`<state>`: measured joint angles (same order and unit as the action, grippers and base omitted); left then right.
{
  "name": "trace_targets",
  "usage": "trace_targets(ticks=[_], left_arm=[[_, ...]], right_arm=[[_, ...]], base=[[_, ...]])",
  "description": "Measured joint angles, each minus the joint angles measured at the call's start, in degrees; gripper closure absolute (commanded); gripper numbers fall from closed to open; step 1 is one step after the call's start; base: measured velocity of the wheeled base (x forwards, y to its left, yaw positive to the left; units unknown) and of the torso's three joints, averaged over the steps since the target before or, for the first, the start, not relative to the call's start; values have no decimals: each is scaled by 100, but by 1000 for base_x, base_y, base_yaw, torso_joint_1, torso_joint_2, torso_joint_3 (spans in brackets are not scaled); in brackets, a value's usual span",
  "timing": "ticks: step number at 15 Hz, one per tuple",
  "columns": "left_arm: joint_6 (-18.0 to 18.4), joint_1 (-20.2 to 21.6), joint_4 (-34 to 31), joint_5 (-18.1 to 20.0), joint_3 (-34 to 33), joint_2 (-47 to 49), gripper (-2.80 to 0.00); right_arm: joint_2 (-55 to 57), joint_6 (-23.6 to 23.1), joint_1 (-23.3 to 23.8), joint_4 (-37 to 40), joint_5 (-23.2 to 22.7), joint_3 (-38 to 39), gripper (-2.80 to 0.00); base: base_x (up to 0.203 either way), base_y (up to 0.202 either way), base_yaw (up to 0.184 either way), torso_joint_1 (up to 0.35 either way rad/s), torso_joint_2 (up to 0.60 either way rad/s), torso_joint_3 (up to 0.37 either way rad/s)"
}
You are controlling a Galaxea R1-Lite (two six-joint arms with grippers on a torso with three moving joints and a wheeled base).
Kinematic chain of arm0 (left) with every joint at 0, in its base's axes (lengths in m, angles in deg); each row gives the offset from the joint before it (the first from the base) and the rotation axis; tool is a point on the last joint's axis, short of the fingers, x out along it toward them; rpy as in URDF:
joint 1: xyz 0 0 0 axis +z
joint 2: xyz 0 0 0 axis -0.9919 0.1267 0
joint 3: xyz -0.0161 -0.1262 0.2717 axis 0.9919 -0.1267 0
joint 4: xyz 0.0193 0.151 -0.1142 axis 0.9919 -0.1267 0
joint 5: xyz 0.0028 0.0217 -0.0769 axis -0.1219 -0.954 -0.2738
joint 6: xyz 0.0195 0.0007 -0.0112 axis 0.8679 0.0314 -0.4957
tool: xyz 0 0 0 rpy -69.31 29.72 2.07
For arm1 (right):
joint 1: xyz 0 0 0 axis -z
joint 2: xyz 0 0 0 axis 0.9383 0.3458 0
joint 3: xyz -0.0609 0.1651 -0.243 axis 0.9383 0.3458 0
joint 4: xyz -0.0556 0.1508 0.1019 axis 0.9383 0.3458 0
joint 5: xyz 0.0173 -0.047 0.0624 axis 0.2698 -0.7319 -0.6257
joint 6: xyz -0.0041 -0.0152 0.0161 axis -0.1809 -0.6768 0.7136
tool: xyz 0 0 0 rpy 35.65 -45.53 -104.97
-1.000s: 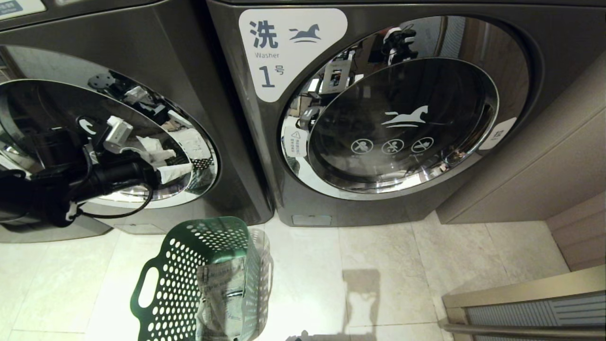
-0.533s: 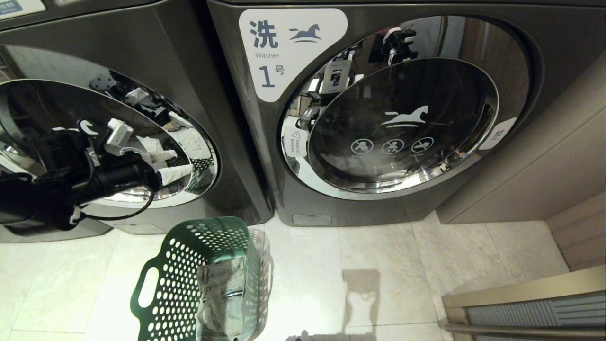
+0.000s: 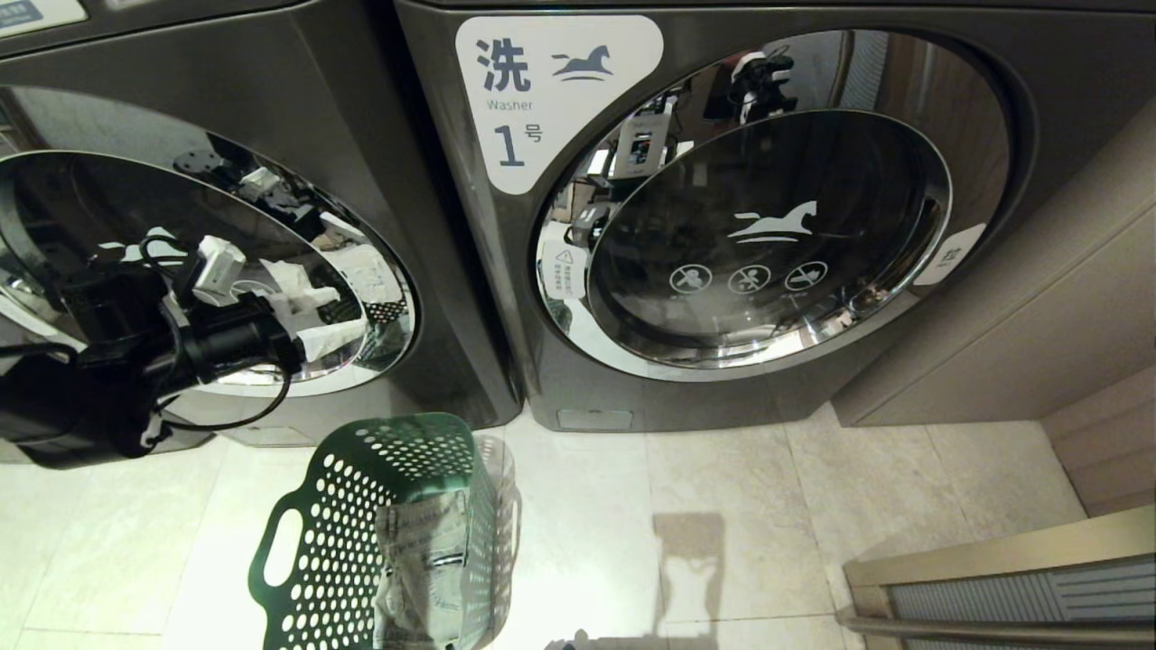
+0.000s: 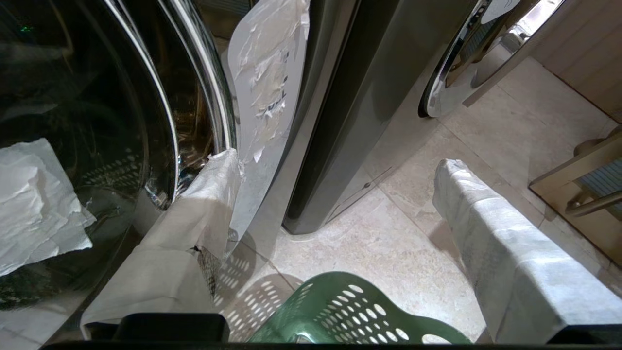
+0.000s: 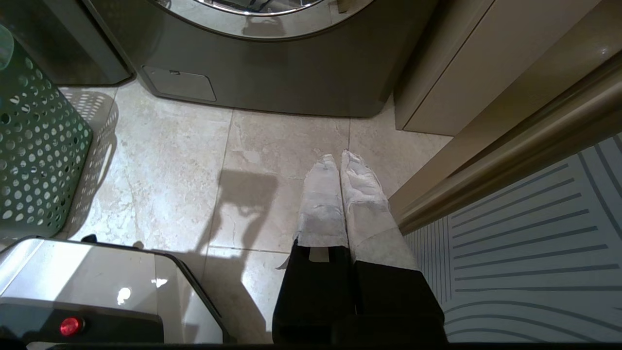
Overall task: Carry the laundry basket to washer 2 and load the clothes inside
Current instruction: Open the lid of the washing machine
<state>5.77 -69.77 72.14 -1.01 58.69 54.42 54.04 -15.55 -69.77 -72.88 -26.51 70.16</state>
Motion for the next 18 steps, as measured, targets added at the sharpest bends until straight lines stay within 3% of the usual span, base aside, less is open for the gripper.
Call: trace_targets(ticks=[4,18], left_arm=[[-286,6,329,121,30,127,-280],[-336,-61,380,60,686,552,-280]], right_arm=[[0,2,2,0,0,0,0],[0,-1,2,0,0,0,0]], base=[[0,0,0,0,0,0],[0,0,0,0,0,0]])
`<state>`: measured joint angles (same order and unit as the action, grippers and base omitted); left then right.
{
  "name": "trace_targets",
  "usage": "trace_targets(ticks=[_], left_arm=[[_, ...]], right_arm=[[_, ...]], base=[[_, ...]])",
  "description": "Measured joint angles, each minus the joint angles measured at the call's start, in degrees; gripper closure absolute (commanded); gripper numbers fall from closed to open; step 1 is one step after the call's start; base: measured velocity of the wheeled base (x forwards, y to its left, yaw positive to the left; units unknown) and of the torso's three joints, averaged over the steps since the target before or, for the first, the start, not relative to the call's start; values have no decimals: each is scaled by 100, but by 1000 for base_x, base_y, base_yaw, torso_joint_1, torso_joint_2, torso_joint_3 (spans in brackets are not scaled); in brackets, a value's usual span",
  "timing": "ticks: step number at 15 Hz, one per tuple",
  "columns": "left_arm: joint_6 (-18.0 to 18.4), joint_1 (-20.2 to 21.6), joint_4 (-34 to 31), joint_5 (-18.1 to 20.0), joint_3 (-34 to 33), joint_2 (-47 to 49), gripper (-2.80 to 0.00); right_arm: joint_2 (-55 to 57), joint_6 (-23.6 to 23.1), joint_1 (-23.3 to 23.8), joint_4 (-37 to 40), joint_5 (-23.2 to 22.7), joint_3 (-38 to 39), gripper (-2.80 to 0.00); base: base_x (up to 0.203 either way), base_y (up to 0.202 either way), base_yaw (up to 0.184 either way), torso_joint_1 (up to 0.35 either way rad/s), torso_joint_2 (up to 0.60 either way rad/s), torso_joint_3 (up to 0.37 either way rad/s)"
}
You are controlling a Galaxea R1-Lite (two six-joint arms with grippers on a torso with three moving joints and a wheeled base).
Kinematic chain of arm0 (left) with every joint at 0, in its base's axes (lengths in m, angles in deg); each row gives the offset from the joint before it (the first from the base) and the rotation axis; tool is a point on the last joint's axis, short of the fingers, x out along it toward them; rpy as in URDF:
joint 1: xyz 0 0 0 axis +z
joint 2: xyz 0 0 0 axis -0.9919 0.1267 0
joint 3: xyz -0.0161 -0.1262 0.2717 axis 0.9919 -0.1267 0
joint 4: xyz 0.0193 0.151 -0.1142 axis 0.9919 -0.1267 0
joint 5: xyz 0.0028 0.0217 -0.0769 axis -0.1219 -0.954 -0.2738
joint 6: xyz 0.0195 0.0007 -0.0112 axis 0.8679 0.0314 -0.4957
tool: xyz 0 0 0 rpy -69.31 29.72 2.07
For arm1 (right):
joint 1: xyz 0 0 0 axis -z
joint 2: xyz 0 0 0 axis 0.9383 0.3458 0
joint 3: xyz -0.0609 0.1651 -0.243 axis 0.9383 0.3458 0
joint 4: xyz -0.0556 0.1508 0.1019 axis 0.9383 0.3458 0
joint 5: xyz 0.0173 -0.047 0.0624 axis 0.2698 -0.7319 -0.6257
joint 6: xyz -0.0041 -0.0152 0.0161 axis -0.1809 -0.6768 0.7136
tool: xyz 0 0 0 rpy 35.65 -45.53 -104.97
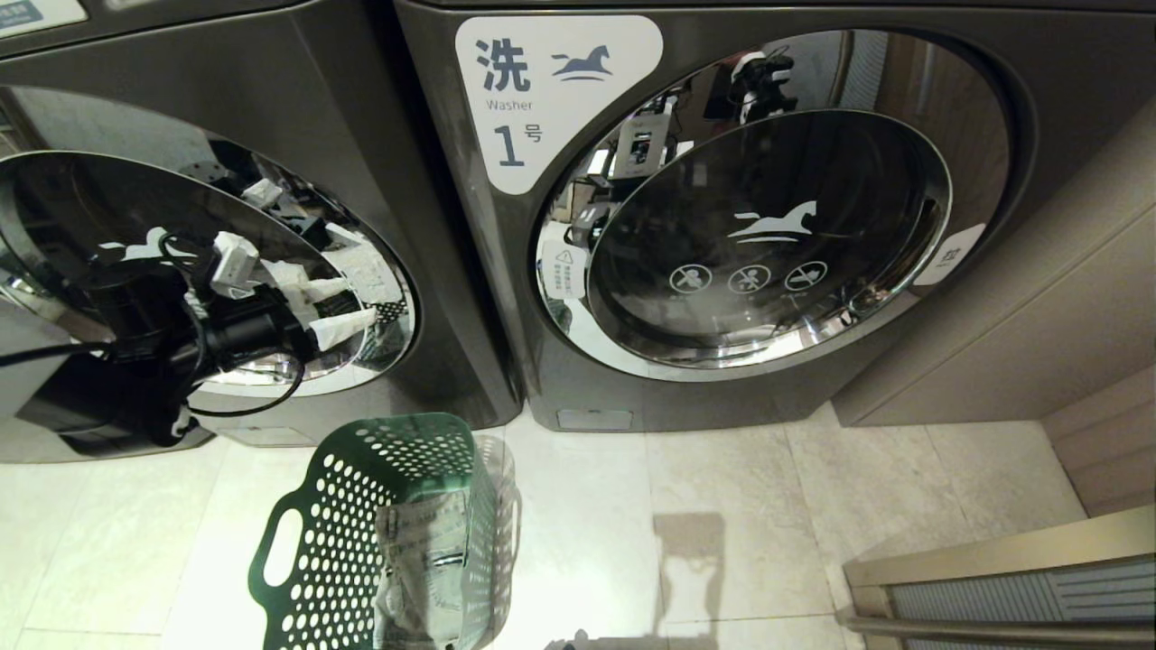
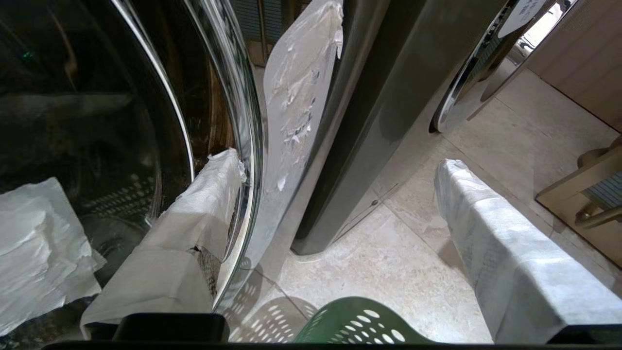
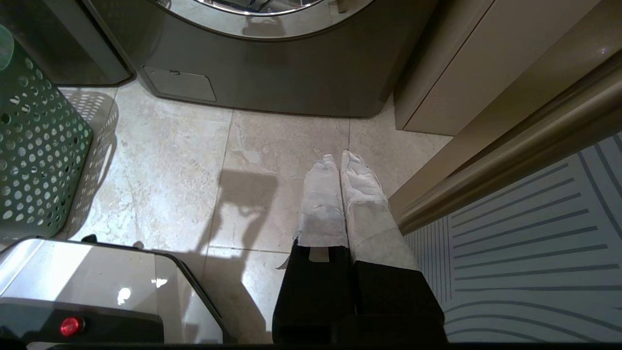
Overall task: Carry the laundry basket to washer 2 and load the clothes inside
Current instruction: Open the lid of the washing machine
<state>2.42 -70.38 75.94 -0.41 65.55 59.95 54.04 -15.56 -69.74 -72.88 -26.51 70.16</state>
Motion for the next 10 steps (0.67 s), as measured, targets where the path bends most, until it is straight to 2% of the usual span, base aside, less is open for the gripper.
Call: trace_targets(ticks=[10], left_arm=[[-44,-136,1,4,349,230,-280]], right_arm=[[0,2,2,0,0,0,0]], base=[[0,0,0,0,0,0]])
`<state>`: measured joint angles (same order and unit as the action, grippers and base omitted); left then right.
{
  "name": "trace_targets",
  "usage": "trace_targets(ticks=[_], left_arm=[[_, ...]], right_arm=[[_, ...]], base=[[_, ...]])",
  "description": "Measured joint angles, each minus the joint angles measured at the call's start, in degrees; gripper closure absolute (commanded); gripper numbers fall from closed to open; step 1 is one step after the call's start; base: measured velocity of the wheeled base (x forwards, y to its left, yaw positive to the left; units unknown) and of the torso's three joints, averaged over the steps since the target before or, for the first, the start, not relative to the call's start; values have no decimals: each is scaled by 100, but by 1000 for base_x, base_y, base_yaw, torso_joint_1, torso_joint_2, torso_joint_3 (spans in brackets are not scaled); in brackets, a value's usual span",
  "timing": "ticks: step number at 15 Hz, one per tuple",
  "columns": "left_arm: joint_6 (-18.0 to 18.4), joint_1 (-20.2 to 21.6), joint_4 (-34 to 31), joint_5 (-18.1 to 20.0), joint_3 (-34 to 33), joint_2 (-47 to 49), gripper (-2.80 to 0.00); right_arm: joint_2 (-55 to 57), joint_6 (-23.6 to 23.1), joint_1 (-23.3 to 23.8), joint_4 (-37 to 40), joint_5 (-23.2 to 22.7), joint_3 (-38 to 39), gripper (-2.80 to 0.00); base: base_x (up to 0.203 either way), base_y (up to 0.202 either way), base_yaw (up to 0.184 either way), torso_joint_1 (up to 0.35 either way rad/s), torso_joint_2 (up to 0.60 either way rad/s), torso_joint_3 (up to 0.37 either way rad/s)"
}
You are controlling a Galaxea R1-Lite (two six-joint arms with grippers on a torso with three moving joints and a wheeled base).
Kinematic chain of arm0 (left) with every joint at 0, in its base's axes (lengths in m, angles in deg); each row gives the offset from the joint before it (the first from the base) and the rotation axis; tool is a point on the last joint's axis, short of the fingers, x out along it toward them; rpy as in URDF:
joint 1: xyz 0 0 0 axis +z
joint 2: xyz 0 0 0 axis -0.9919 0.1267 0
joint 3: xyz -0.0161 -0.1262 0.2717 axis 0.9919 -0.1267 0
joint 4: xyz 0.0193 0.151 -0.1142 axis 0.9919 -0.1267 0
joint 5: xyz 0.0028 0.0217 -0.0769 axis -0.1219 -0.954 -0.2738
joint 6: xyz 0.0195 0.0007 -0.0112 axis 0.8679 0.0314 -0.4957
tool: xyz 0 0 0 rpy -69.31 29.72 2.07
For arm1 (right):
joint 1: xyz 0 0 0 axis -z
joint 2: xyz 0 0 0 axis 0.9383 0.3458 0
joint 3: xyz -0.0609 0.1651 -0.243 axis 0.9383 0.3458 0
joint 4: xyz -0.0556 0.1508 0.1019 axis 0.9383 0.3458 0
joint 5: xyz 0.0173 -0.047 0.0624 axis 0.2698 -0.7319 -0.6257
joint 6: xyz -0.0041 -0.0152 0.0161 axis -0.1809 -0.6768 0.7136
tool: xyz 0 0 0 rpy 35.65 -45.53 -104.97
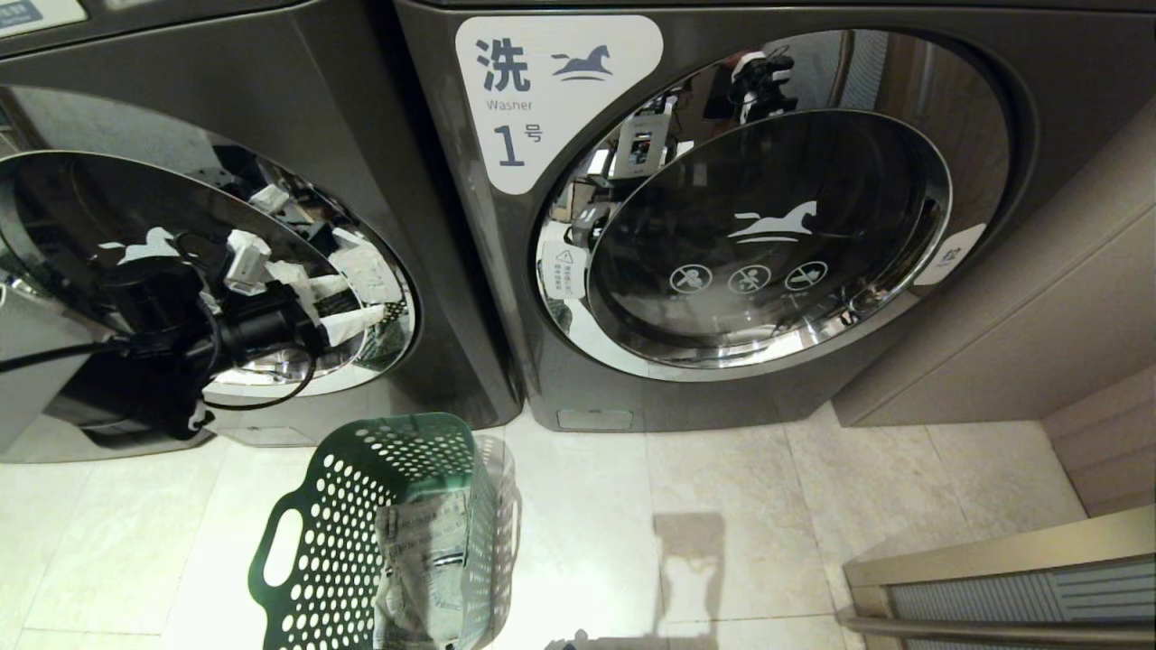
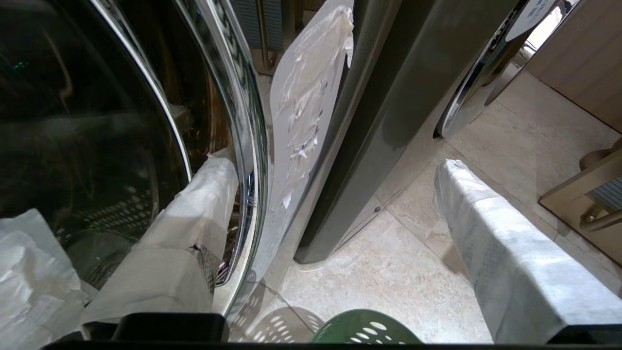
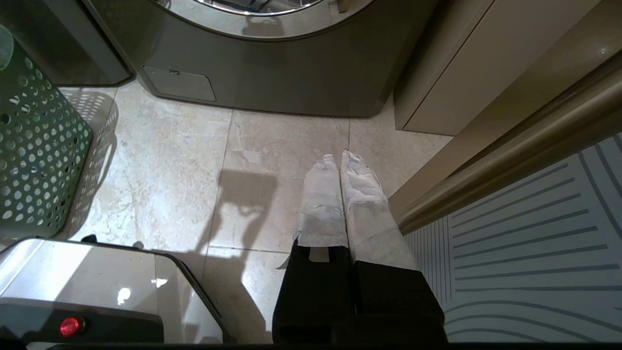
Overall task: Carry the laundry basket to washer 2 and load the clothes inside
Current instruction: Open the lid of the washing machine
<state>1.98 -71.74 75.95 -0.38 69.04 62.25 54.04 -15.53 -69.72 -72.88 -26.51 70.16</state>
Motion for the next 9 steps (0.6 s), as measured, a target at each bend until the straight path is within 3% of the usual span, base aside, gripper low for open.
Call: trace_targets(ticks=[9], left_arm=[[-354,-124,41,183,323,229,-280]], right_arm=[[0,0,-2,0,0,0,0]], base=[[0,0,0,0,0,0]])
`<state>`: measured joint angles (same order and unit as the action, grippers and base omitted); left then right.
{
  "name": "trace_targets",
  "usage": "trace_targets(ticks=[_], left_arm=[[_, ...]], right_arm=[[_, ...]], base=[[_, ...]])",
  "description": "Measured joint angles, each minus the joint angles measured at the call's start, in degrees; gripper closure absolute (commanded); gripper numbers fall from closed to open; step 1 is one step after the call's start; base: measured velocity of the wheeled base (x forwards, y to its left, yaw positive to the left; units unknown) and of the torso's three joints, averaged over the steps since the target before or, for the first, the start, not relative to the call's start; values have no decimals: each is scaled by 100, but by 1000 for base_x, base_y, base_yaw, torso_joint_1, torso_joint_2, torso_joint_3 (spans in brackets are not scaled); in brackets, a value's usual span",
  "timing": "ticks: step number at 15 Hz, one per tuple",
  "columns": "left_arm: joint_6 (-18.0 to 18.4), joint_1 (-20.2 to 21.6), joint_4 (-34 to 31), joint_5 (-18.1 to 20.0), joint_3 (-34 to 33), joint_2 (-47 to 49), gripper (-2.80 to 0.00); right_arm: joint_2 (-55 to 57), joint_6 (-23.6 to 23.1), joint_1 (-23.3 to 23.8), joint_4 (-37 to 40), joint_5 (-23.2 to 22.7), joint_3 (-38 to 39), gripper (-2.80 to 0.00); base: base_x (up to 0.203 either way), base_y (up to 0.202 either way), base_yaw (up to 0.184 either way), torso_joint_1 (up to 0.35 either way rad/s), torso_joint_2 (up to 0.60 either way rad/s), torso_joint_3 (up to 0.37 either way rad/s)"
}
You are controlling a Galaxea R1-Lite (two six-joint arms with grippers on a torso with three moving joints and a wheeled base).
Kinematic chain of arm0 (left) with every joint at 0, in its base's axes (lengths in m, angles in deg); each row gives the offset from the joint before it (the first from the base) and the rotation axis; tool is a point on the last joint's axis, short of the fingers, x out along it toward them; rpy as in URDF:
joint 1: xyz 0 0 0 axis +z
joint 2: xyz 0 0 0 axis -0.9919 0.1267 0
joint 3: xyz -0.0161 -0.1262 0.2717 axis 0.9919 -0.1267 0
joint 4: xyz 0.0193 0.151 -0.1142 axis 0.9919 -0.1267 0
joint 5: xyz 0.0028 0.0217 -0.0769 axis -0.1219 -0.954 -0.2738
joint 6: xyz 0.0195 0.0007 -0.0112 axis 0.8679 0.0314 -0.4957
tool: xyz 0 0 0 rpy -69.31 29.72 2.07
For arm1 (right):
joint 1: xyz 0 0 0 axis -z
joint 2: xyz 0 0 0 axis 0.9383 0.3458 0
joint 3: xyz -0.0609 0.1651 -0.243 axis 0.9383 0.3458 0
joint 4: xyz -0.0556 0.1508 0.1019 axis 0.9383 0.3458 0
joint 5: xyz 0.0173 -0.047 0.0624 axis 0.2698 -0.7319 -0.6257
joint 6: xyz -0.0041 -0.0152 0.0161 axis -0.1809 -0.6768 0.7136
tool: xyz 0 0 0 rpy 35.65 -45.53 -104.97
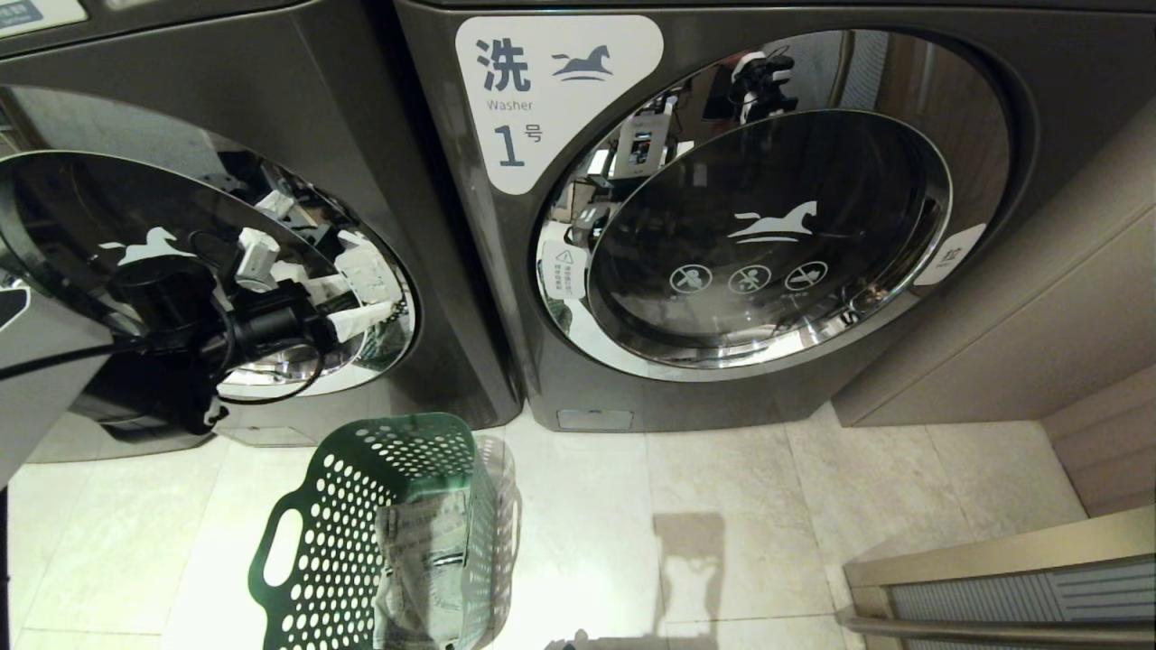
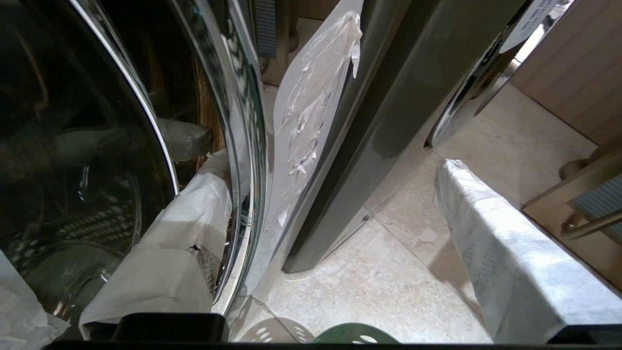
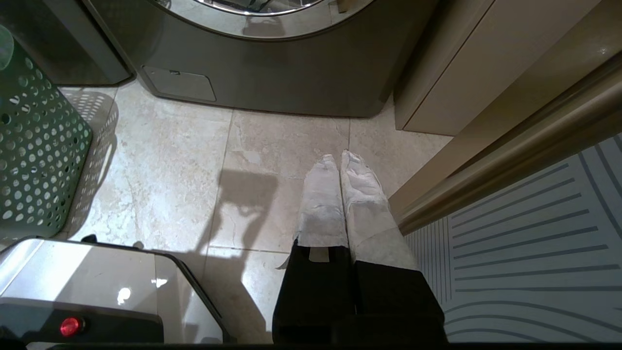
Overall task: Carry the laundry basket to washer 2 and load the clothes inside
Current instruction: Open the lid of the washing machine
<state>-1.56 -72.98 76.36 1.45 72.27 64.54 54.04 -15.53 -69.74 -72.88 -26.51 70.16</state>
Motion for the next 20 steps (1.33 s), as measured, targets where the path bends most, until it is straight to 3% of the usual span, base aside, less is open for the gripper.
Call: trace_targets(ticks=[3,7,10,20], left_arm=[[-16,17,14,414,30,32,-280],[-21,17,318,534,8,91,-280],[-21,29,400,1019,5,129,-280],[-16,28,499,1663,-3,196,-280]], right_arm=[[0,0,0,0,2,0,0],[0,-2,0,0,0,0,0],[0,-1,0,0,0,0,0],[0,0,2,0,2,0,0]], base=[[0,0,0,0,0,0],[0,0,0,0,0,0],[0,0,0,0,0,0],[0,0,0,0,0,0]])
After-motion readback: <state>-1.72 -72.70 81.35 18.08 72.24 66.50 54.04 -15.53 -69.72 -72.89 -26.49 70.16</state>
